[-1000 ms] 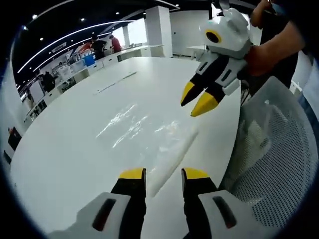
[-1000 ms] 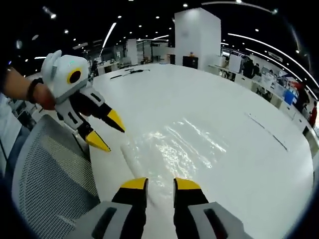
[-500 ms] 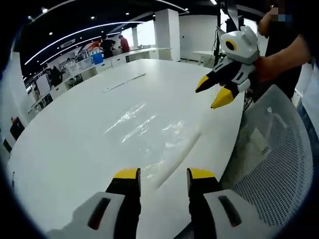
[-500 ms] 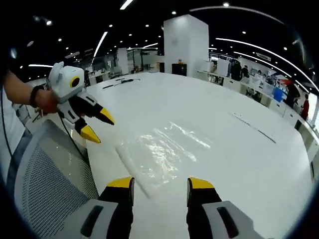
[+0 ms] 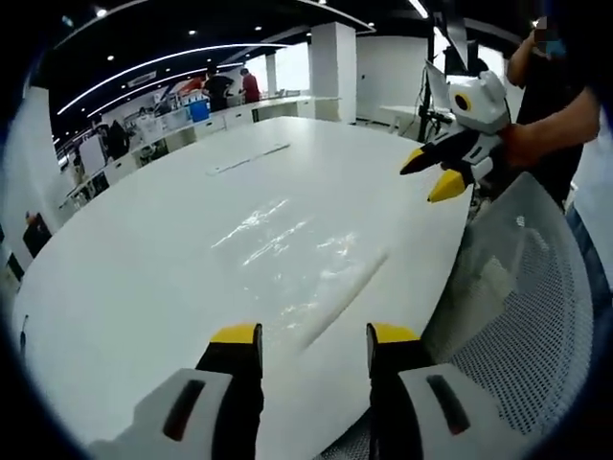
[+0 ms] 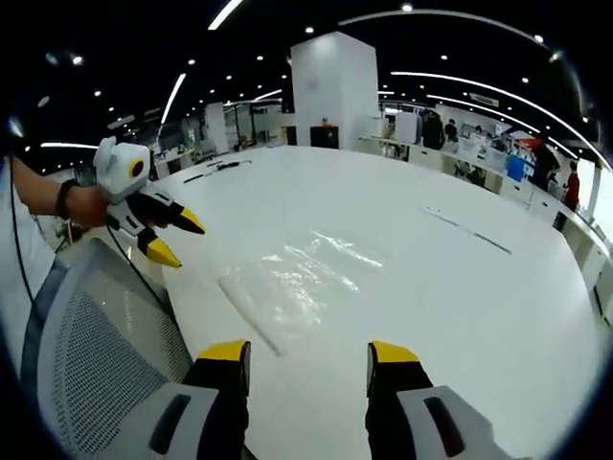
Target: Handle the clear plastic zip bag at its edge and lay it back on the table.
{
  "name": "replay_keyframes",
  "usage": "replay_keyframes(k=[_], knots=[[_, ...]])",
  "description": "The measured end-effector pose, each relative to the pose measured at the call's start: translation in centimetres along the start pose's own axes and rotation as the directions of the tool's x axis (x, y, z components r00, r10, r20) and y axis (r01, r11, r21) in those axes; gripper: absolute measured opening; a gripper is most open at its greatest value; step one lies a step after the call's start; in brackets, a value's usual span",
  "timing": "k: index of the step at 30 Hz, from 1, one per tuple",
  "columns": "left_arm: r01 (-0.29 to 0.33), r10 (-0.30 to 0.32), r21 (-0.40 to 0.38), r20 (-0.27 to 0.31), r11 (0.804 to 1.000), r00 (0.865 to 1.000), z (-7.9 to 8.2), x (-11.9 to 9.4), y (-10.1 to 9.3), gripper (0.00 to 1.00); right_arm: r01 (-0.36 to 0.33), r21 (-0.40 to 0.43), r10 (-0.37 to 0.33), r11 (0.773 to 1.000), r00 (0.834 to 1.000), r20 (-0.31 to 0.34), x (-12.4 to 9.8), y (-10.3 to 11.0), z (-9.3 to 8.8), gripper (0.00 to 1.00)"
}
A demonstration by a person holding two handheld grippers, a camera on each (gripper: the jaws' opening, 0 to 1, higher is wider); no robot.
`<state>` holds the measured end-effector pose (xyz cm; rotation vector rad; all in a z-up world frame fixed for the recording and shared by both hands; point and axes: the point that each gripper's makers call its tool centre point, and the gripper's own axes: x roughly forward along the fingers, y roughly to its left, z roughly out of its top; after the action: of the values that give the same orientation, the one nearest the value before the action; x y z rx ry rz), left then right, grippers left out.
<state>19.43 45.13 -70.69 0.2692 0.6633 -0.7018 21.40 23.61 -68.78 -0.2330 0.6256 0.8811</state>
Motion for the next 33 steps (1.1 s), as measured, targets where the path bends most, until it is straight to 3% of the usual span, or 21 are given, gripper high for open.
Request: replay_keyframes(k=[13,20,33], knots=[[-0.014,0.015,-0.026,0.024,1.0,1.0,0.0,-1.4,0.5,0.48,0.049,0.028,-0.05,0.998,0.999,0.019,-2.3,-1.1,-0.9,0.52],[-0.01,0.012,-0.05,0.037,0.999,0.999,-0.3,-2.1,0.0,0.51,0.06,0.085,-0.066,0.995,0.996,0.065,-3.8,-1.5,-1.4,0.55],[-0.036,0.041,-0.085,0.059,0.996,0.997,-0.6,-3.0,0.0,0.52,0.083,0.133,-0.092,0.988,0.994,0.065,-5.6,-1.2,-2.4,0.54]])
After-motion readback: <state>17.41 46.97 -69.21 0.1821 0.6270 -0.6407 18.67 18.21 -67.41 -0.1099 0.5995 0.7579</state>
